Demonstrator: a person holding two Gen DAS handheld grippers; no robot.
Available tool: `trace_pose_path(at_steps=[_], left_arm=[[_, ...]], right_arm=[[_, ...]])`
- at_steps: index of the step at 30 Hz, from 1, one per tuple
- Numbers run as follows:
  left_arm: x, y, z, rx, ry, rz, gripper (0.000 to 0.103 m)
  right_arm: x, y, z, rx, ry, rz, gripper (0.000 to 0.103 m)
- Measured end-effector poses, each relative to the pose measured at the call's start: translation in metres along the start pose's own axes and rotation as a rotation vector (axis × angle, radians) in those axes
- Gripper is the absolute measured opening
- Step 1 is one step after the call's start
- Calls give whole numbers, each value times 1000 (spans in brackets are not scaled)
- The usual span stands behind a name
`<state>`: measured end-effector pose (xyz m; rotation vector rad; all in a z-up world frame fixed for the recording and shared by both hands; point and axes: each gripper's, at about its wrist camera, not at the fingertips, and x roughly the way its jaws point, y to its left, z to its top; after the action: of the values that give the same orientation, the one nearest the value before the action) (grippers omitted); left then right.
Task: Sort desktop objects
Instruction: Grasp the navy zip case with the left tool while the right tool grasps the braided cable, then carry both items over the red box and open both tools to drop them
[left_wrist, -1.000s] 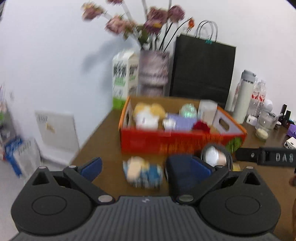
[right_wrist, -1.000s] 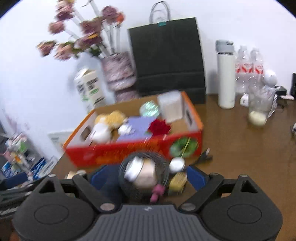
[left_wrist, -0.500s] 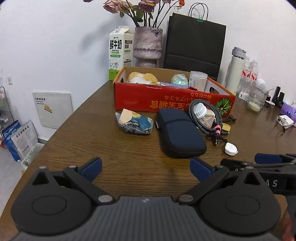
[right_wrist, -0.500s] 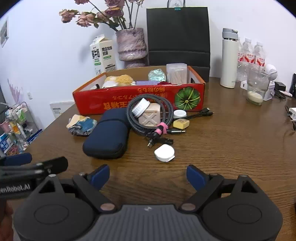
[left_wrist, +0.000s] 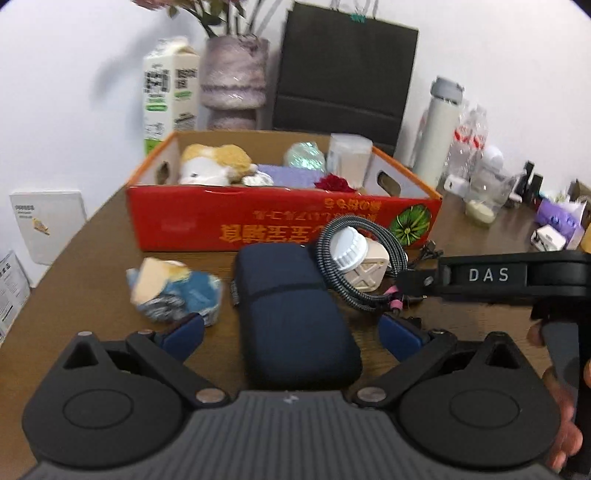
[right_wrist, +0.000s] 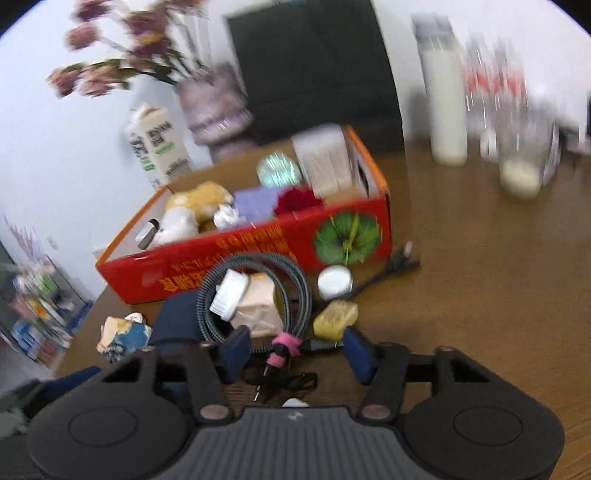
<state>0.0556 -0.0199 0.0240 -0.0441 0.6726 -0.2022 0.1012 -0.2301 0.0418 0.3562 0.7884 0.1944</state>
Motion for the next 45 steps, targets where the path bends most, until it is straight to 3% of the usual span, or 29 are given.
trace_pose_path(at_steps=[4, 7, 8, 9, 12, 15, 26, 36, 42, 45], left_arm=[[20, -6, 3, 11, 12, 2, 103], [37, -2, 5, -25, 52, 6, 95], [41, 0, 3, -41, 63, -3, 88], [40, 1, 1, -36, 39, 2, 78], [36, 0, -2, -27, 31, 12, 71], [23, 2, -8, -37, 25, 15, 68], [-54, 19, -29, -72, -51, 24, 63], [-97, 23, 26, -57, -290, -20, 62], [-60, 27, 102, -89, -343, -48, 62], [-21, 25, 139, -128, -340, -44, 63]], right_arm=[[12, -7, -4, 84, -3, 32, 49], [16, -11, 0, 165, -13, 43, 50], [19, -9, -1, 156, -17, 33, 46], [21, -6, -1, 131, -20, 15, 33], [21, 1, -6, 83, -43, 14, 15], [13, 0, -10, 75, -54, 19, 11], [-65, -7, -21, 23, -232, 10, 10], [-94, 8, 29, -3, -347, 32, 10], [-57, 15, 88, -3, -309, 56, 10], [-16, 28, 125, -89, -235, -48, 10]])
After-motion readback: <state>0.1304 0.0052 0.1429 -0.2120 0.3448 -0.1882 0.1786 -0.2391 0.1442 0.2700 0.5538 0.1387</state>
